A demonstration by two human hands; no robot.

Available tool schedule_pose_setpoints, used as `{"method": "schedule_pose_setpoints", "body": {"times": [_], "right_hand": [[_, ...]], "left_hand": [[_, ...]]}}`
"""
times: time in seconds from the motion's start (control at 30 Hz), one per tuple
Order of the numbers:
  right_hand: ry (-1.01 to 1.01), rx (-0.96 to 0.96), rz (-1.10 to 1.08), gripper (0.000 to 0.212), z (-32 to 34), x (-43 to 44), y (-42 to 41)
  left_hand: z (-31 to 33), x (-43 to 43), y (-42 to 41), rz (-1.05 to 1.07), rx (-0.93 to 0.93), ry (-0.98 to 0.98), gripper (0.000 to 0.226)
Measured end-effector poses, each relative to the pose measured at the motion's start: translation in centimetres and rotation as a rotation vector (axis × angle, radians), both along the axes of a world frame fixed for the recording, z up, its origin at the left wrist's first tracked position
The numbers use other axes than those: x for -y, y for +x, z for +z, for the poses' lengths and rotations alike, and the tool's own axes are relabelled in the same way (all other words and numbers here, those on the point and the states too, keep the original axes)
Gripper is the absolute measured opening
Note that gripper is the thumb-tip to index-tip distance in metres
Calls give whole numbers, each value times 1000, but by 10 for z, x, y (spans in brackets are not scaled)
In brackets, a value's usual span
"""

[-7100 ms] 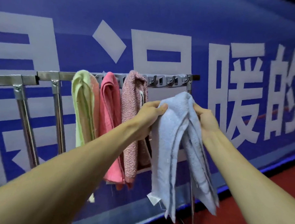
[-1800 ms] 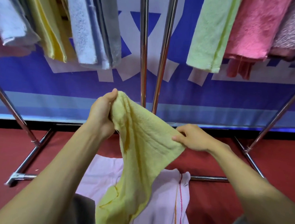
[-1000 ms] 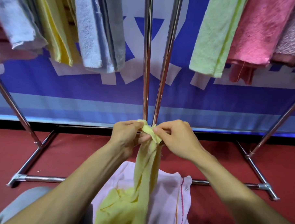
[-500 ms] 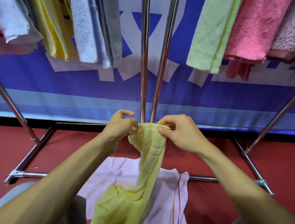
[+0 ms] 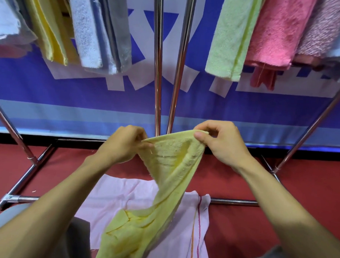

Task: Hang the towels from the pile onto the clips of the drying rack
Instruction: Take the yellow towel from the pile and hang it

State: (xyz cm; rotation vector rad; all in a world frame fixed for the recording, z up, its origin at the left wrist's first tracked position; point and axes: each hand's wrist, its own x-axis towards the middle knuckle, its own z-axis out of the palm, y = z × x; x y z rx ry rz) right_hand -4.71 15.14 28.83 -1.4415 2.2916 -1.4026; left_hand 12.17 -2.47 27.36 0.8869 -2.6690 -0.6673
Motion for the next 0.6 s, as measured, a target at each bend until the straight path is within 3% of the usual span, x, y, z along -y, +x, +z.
{"method": "schedule_pose_setpoints", "body": {"times": [0.2, 0.43, 0.6], "right_hand": [[131, -126, -159, 4, -4, -1, -9], [74, -39, -271, 11, -8, 5, -17], [-21, -47, -271, 7, -5, 5, -10]], "left_hand": [[3, -6, 1, 40, -106, -49, 21], [5, -6, 0, 72, -217, -126, 19], [10, -5, 8, 67, -307, -40, 16]]}}
